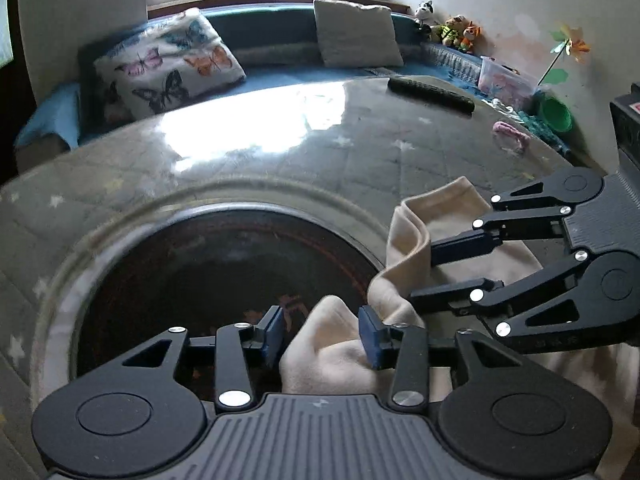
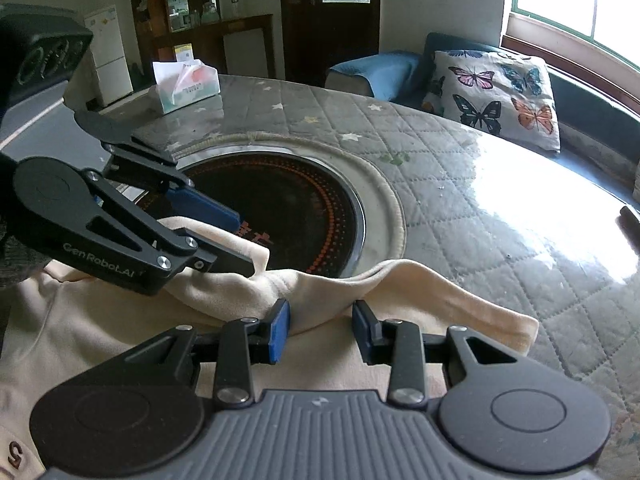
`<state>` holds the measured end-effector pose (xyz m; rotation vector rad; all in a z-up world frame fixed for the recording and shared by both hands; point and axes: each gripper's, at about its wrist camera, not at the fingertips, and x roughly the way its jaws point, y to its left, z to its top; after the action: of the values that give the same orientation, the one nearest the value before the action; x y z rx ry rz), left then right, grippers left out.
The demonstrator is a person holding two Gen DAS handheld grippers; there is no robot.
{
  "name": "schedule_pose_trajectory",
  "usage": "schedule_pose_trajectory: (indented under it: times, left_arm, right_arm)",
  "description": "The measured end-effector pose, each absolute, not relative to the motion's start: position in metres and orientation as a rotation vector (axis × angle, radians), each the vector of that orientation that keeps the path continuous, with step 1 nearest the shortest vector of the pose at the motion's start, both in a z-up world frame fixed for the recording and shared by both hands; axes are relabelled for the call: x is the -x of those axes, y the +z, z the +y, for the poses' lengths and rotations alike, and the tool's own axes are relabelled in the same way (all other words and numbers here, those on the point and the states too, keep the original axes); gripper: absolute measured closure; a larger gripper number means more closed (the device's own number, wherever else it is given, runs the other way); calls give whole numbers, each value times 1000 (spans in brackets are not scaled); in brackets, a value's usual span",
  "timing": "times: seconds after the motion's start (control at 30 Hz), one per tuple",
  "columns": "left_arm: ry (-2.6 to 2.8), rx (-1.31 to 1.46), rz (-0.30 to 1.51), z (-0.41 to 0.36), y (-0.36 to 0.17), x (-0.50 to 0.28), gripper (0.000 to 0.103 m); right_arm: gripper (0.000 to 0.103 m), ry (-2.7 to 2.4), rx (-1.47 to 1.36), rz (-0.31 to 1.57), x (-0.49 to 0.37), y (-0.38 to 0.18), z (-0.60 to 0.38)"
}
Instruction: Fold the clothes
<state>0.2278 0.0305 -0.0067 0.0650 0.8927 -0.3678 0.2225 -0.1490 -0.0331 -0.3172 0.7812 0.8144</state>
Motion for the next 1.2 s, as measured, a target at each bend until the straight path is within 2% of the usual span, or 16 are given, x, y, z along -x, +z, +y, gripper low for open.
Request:
schedule_pose_trajectory:
  times: [0.03,0.07,0.1,0.13,0.23,0.4,0.6,0.63,0.67,0.73,0.8,0.87,1.03,1.1,1.17,1.2]
  left_arm:
    - [-375,-55,898,32,-7,-228,65]
    - [-384,-47,898,32,-8,-227,83]
    - [-387,-40,895,33,-7,-226,90]
    - [-381,-34,887,35,-6,-225,92]
    - [-312,-46,806,39,3,-219,94]
    - [-86,-52,668,63,15,-220,96]
    - [3,-19,723,86,1,-226,90]
    - [-3,-10,728,89,1,-225,82]
    - [-8,-6,729,89,1,-223,60]
    - [-11,-11,726,88,2,-221,38]
    - [-25,-36,721,83,2,-224,32]
    - [-24,-59,720,78,0,-226,19]
    - [-26,-110,730,68,-9,-231,0]
    - [-32,-123,734,67,-11,-231,0]
    - [-27,-131,738,67,-12,-233,0]
    - [-17,-137,740,68,-13,-234,0]
  right_arm:
    - [69,814,316,780,-222,-33,-149]
    - [68,811,314,778,-222,-32,-149]
    - [68,809,313,777,-222,-32,-149]
    - [68,807,311,775,-222,-31,-150]
    - [62,788,279,752,-222,-24,-155]
    - [62,733,241,725,-227,-10,-170]
    - [62,620,205,772,-241,-19,-191]
    - [62,603,188,776,-242,-19,-196]
    - [62,586,174,778,-243,-20,-202]
    - [63,551,150,780,-245,-20,-213]
    - [64,515,133,786,-248,-21,-222]
    - [65,489,116,797,-252,-23,-229]
    - [75,481,97,811,-259,-28,-234]
    - [77,477,96,814,-261,-31,-233]
    - [89,470,97,813,-262,-33,-233]
    - [90,466,97,812,-262,-34,-233]
